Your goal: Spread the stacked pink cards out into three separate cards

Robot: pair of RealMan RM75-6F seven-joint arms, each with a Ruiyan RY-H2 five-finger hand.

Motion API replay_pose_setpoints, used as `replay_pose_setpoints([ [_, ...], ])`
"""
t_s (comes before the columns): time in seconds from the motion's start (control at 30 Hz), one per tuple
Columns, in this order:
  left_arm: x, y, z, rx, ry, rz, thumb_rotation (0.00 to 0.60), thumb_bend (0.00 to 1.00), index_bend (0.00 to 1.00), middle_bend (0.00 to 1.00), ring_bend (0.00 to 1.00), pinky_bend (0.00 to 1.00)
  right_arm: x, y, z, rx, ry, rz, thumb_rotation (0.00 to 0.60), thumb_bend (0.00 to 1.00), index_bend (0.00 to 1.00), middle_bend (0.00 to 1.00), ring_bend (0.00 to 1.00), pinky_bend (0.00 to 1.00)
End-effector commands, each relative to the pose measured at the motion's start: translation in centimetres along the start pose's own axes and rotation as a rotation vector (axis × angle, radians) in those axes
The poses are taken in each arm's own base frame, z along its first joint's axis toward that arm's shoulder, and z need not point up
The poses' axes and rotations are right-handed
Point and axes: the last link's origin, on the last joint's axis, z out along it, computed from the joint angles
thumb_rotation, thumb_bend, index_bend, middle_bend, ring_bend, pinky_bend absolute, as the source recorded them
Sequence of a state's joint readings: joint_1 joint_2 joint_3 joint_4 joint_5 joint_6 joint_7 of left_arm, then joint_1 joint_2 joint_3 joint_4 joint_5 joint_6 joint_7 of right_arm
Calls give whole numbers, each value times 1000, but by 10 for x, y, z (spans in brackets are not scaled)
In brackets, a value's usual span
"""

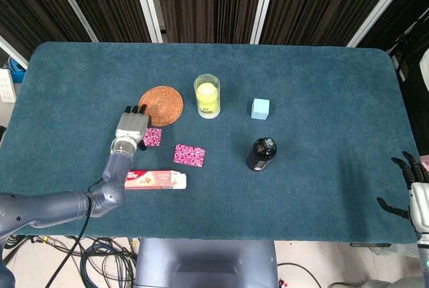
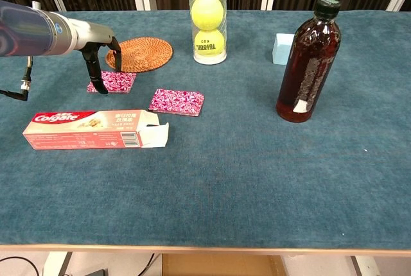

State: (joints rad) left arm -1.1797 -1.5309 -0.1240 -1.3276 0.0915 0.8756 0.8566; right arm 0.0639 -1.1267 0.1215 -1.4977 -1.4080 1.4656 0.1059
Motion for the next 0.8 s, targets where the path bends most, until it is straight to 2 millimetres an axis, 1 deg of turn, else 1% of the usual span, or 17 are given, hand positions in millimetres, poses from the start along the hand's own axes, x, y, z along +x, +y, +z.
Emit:
replay_pose_setpoints([
  [0.03,0,0,0,1,0,-5,600,136,414,83,0,0,0,0,0,2,-2,-2,600,112,174,63,126,236],
  [0.8,-4,3,5,15,-4,1,600,151,422,86,0,0,0,1,0,-5,-4,0,600,113,182,63,126,236],
])
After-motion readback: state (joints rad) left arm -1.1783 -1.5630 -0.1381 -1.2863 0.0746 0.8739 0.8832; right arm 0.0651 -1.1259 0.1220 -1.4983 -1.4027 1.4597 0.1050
